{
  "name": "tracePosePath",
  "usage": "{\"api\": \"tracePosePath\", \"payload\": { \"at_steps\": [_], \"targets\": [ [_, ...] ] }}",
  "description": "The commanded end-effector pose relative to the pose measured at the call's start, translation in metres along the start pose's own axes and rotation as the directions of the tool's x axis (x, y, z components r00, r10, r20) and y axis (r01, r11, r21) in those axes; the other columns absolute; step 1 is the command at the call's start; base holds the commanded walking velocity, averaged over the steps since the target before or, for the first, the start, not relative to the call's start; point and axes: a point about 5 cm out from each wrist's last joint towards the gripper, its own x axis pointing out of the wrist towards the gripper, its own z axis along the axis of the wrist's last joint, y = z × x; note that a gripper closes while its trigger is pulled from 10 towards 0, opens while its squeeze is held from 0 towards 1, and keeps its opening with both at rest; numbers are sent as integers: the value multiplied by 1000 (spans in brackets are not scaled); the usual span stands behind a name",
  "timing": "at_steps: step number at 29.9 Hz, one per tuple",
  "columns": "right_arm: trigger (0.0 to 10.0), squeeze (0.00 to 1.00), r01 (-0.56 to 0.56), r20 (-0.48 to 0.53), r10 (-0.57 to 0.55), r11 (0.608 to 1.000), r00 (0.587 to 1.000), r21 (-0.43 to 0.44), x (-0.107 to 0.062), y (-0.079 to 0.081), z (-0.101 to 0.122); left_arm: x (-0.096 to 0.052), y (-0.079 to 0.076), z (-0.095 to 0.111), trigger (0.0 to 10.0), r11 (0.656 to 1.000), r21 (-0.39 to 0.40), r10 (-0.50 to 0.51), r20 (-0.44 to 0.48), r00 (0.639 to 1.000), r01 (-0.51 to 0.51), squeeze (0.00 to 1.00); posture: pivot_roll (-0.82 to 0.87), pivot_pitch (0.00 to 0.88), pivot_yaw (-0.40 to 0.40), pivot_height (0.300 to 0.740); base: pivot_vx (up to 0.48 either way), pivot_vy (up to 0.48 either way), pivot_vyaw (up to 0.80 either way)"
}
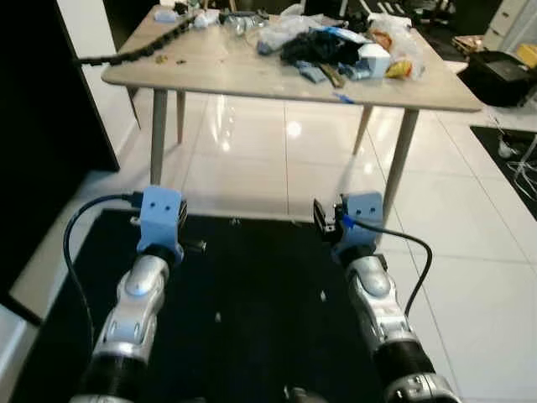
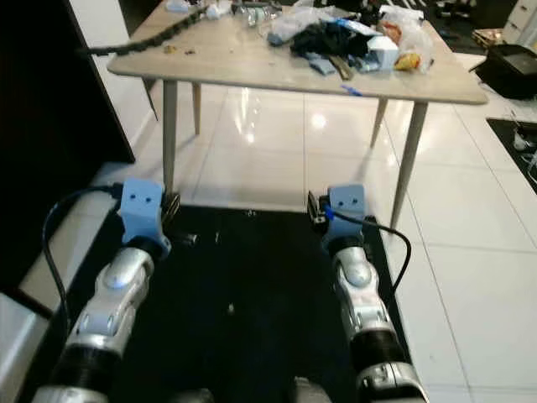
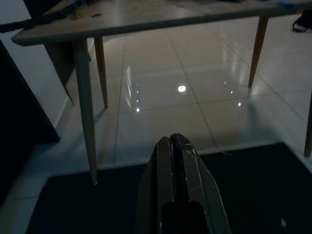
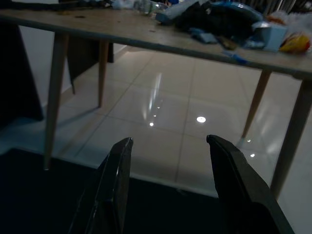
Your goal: Picking trash to rubbish bin
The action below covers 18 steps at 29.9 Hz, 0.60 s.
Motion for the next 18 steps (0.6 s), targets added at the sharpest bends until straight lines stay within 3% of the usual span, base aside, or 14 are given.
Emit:
{"api": "tracePosePath", "payload": {
  "at_steps": [1, 4, 9, 18],
  "targets": [
    [10000, 0, 6, 1, -6, 1000, 1000, 9, 0, 0, 1, -2, 0, -3, 10000, 1000, 4, -1, -10, 1000, 1, 0, 40, 0, -39, 740, 270, 0, 0],
    [10000, 0, 7, -10, -7, 1000, 1000, 12, 1, 0, 0, -1, 0, -3, 10000, 1000, 4, -1, -11, 1000, 1, 0, 41, 0, -41, 740, 270, 0, 0],
    [10000, 0, 0, -3, 0, 1000, 1000, 11, 2, 1, 1, -2, 1, -3, 10000, 1000, 5, 3, -9, 1000, -3, 0, 42, 0, -42, 740, 270, 0, -736],
    [10000, 0, -2, 1, 2, 1000, 1000, 6, 3, 1, 2, -4, 3, -2, 10000, 1000, 15, 6, -9, 1000, -6, 0, 42, 0, -43, 740, 268, 0, 0]
  ]
}}
